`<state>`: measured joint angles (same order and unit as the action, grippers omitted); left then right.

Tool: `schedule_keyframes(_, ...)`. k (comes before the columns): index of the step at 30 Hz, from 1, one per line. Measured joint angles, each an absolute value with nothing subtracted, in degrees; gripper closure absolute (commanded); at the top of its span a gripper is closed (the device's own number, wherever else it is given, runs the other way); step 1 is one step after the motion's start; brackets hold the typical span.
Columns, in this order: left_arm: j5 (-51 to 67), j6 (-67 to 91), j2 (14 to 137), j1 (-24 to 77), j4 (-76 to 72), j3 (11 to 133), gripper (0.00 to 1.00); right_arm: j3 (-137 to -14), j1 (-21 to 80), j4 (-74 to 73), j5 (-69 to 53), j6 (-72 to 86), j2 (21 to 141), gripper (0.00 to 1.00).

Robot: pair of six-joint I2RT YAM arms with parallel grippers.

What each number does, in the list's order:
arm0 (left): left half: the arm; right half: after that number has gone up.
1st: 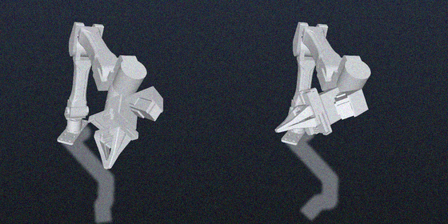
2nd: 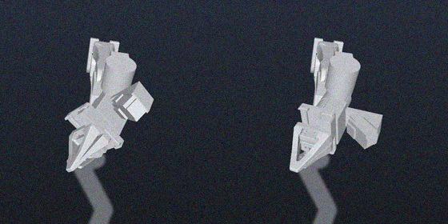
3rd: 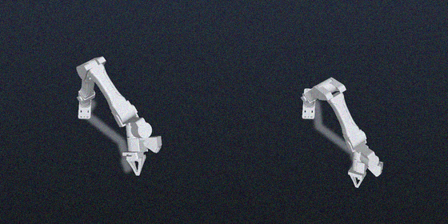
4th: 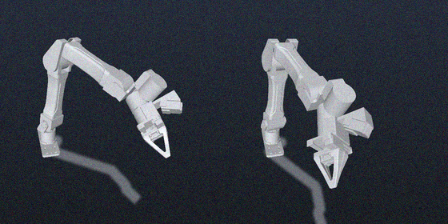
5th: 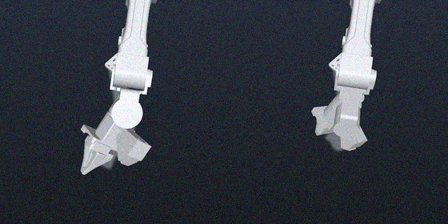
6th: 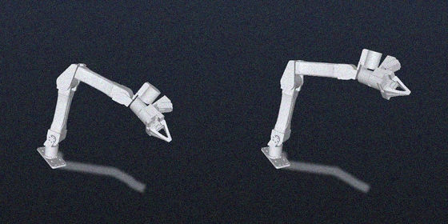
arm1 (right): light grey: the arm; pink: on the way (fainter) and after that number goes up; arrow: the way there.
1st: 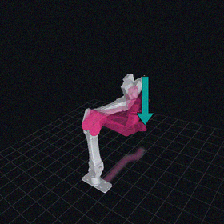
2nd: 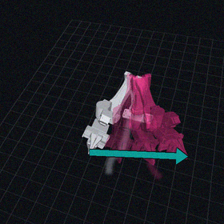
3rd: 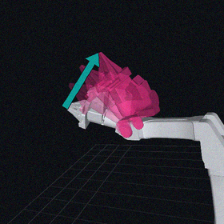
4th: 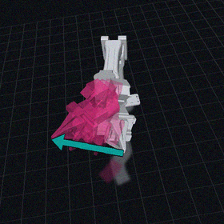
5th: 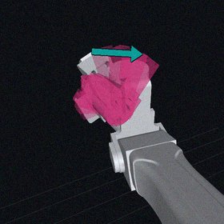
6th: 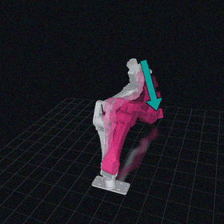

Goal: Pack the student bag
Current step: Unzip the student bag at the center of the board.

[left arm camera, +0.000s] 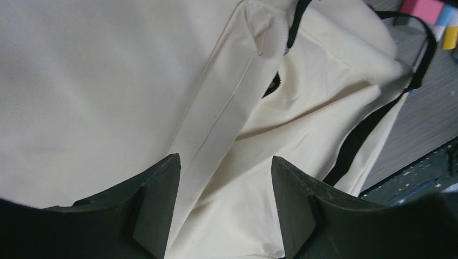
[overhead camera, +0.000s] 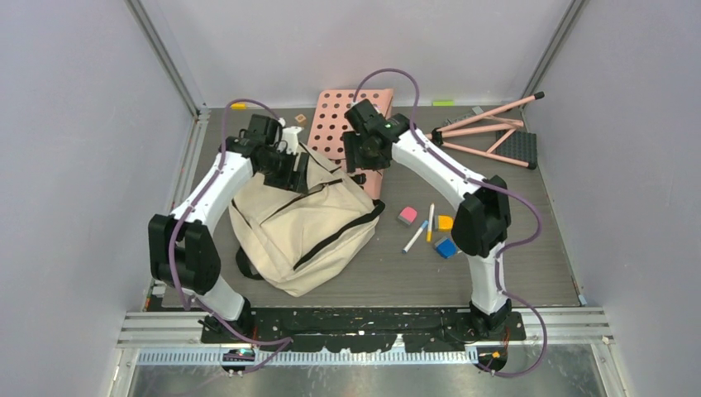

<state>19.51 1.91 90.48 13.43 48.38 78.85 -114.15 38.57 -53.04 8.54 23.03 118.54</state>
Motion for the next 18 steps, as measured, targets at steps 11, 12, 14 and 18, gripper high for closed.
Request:
schedule_keyframes(11,13.15,0.32,92.12,13.80,46.96,76.60,0.33,-98.76,37.85,-56.47,8.12,32.53,107.90,0.30)
schedule_keyframes(12,13.47,0.34,92.12,13.80,46.81,76.09,0.33,-97.51,37.80,-56.64,7.53,33.17,107.90,0.30)
schedule_keyframes(14,14.13,0.32,92.12,13.80,46.41,75.09,0.34,-95.42,37.74,-56.75,6.20,34.24,107.90,0.30)
schedule_keyframes(18,14.17,1.17,92.14,13.80,46.06,74.00,0.43,-92.23,37.71,-56.05,3.09,36.14,107.90,0.30)
